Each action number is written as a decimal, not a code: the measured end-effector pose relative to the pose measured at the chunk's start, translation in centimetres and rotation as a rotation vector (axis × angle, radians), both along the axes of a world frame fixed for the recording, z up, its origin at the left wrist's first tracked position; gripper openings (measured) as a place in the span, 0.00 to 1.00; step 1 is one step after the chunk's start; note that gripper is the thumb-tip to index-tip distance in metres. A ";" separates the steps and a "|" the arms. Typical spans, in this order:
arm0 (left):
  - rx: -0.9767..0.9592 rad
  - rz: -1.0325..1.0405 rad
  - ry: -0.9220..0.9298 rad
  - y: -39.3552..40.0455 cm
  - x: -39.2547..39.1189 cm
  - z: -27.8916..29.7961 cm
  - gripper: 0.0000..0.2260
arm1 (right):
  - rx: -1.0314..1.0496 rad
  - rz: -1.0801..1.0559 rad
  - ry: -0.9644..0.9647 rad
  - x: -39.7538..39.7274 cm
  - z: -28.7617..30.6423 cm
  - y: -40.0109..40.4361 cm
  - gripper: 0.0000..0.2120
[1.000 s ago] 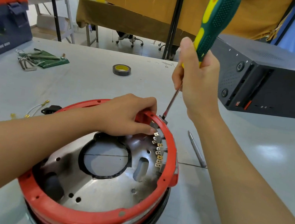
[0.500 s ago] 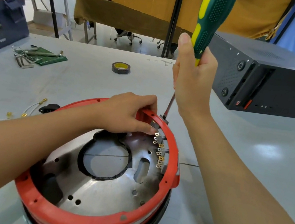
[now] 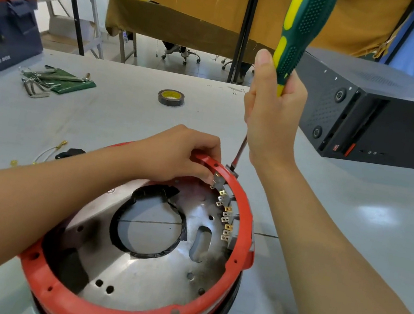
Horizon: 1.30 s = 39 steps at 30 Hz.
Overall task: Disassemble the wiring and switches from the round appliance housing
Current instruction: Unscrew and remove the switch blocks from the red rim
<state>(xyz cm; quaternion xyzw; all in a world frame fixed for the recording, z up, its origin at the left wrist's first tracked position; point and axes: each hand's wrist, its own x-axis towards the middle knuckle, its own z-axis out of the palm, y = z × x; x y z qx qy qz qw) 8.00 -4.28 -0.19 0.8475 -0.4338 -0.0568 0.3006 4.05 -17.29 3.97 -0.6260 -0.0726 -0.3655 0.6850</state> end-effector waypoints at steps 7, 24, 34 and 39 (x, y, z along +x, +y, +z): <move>0.007 0.027 -0.049 0.0 0.1 -0.6 0.08 | 0.011 -0.005 -0.020 0.4 0.0 0.8 0.18; 0.019 0.013 -0.086 0.1 0.1 -0.6 0.08 | 0.011 0.041 -0.034 0.7 -0.2 0.5 0.18; 0.134 0.013 0.013 0.0 -0.2 0.3 0.12 | 0.012 0.024 -0.013 0.7 -0.3 0.3 0.16; 0.154 0.037 -0.049 -0.2 -0.4 0.0 0.17 | 0.011 0.031 -0.016 0.7 -0.3 0.4 0.17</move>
